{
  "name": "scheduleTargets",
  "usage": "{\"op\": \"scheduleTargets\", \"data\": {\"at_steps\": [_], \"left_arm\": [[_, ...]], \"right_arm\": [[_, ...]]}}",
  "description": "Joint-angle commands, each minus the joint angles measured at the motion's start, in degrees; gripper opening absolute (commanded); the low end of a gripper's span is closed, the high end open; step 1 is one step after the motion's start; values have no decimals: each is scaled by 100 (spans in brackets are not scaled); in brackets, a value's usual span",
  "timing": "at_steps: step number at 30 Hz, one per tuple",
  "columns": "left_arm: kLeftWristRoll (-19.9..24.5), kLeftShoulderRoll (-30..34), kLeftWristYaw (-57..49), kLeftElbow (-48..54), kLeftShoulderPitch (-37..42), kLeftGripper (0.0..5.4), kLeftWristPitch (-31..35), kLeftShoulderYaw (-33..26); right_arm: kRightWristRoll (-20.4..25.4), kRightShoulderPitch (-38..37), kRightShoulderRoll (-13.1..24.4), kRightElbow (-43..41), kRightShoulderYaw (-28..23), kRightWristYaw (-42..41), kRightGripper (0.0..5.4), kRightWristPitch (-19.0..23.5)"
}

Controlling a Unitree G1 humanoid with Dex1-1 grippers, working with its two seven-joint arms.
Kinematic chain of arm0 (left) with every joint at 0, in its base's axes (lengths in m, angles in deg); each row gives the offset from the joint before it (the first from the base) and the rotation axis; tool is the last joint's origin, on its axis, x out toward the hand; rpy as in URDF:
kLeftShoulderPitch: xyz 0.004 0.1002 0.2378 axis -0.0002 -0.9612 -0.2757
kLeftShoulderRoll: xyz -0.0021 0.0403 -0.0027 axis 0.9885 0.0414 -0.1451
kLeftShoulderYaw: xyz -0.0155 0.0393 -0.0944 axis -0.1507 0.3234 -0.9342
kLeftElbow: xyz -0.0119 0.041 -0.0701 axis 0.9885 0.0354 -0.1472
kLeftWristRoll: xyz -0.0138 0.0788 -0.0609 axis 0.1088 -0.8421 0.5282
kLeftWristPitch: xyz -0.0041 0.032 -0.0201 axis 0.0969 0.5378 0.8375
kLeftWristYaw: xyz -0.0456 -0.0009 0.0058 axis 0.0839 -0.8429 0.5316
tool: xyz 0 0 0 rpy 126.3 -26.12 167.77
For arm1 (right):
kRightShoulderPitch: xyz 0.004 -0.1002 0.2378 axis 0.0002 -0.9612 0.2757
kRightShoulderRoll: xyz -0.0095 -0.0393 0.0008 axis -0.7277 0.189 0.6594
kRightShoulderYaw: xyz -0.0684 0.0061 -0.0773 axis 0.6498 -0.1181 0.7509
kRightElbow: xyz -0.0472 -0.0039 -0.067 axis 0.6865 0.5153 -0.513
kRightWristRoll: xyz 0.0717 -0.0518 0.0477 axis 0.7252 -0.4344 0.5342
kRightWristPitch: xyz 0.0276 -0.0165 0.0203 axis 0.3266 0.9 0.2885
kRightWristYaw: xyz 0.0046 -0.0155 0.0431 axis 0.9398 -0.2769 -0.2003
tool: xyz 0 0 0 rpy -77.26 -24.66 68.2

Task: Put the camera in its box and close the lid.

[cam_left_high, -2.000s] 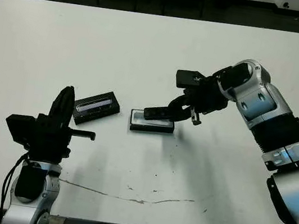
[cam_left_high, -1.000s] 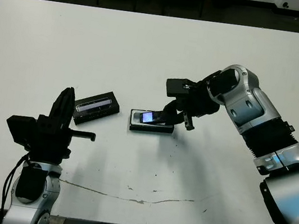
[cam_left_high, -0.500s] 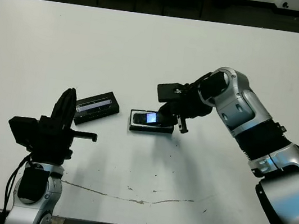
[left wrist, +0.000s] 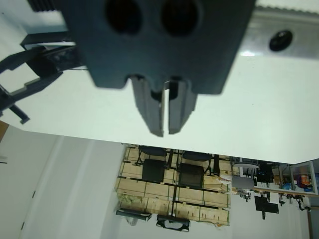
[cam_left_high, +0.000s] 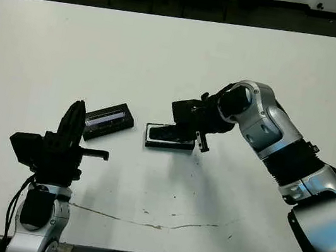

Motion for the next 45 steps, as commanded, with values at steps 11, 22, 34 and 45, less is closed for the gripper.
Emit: {"op": "scheduleTargets", "data": {"at_steps": [11, 22, 34, 45], "left_arm": [[-48, 18, -36, -131, -56, 0, -36, -7], [-30, 29, -28, -105, -71, 0, -7, -9], [-74, 96, -14, -103, -35, 0, 7, -60], [121, 579, 259, 315, 247, 0, 277, -463]], "right_arm": [[956, 141, 44, 821, -805, -397, 199, -95], [1194, 169, 410, 826, -1407, -76, 388, -167], [2617, -943, 738, -448, -3554, 1462, 539, 464], [3091, -3951, 392, -3637, -4457, 3788, 399, 813]]}}
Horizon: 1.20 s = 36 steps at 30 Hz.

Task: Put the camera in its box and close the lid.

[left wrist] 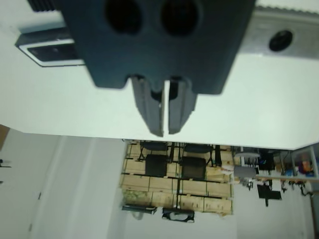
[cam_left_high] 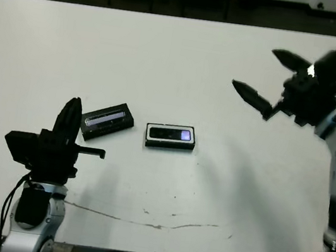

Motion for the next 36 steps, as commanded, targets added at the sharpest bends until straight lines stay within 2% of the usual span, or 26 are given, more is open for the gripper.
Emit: {"op": "scheduleTargets", "data": {"at_steps": [1, 5, 7, 13, 17, 22, 25, 27, 31, 33, 36], "left_arm": [[-19, 274, 46, 176, 143, 0, 293, -194], [73, 634, 137, 433, 446, 0, 787, -464], [135, 840, 216, 556, 611, 0, 1148, -558], [81, 2042, 982, 393, 1295, 0, 2318, -647], [290, 2942, 1876, 23, 1983, 49, 3016, -558], [389, 3459, 2930, -899, 2667, 137, 2669, -290], [777, 3576, 3947, -1828, 3224, 193, 2575, -77], [869, 3631, 4541, -2432, 3553, 231, 2456, 121], [897, 3549, 5341, -3514, 3984, 307, 2105, 392], [773, 3526, 5646, -3968, 4118, 344, 1708, 533], [889, 3420, 6045, -4566, 4312, 400, 1719, 607]], "right_arm": [[86, -689, -40, -628, -117, 345, 381, 15], [128, -1392, -88, -1235, -268, 711, 305, -43], [207, -1619, -187, -1310, -357, 852, 269, -205], [273, -1707, -204, -762, -423, 941, 159, -844], [281, -1659, -184, -578, -396, 994, 85, -1041], [421, -1665, -193, -523, -399, 1022, 0, -1070], [352, -1683, -145, -460, -358, 1011, 0, -1213], [308, -1691, -128, -383, -337, 1004, 0, -1359], [265, -1724, -91, -285, -329, 1008, 0, -1517], [329, -1740, -84, -266, -361, 1007, 0, -1457], [336, -1781, -45, -267, -382, 1020, 0, -1375]]}}
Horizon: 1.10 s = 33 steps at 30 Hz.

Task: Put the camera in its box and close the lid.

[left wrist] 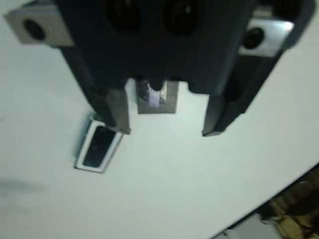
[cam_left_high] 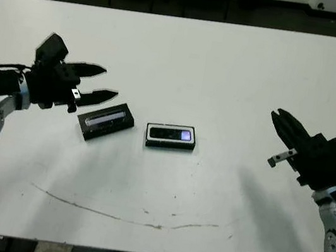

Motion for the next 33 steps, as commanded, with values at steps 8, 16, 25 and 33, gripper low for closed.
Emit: {"op": "scheduleTargets", "data": {"at_steps": [8, 16, 25, 33], "left_arm": [[-106, -116, 749, -1347, 260, 539, 0, 189], [-481, -156, 724, -1877, 304, 539, -378, 282], [-751, -245, 675, -2196, 324, 539, -541, 357], [-885, -378, 633, -2398, 339, 539, -679, 430]], "right_arm": [[-22, -126, 180, 235, 3, 3, 0, 134], [-23, -180, 252, 280, 38, -27, 0, 182], [-15, -156, 225, 416, 80, -21, 0, 138], [0, -139, 238, 597, 102, -138, 0, -28]]}}
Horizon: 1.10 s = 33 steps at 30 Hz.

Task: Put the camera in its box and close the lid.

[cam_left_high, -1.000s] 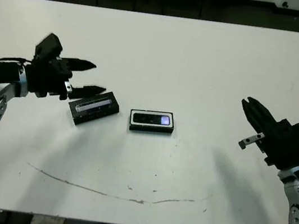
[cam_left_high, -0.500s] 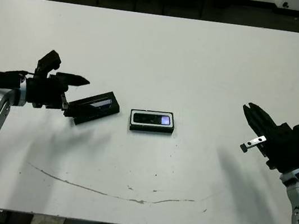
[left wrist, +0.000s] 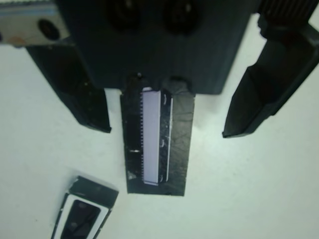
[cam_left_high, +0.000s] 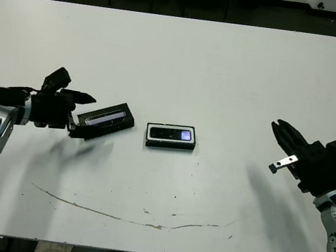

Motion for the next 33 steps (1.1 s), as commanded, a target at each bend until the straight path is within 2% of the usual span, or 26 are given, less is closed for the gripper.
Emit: {"op": "scheduleTargets", "data": {"at_steps": [1, 5, 13, 21, 25, 33], "left_arm": [[-65, -104, -10, -164, 25, 539, 86, 42], [-104, -178, -71, -280, 4, 539, 105, 43], [-263, -241, -172, -566, -14, 539, -10, 108], [-16, -380, -120, -908, -15, 533, 224, -89], [69, -459, -368, -750, -154, 490, 375, -223], [91, -317, 204, -622, -80, 339, 730, -51]], "right_arm": [[-1, -48, 46, 126, 29, -59, 0, -39], [13, -60, 70, 63, 27, -55, 0, 58], [-24, -80, 89, 98, 24, -66, 0, -37], [-12, -113, 102, -42, 16, 5, 0, 158], [-26, -130, 100, -74, 11, 8, 0, 142], [-23, -119, 91, -34, 20, 4, 0, 137]]}}
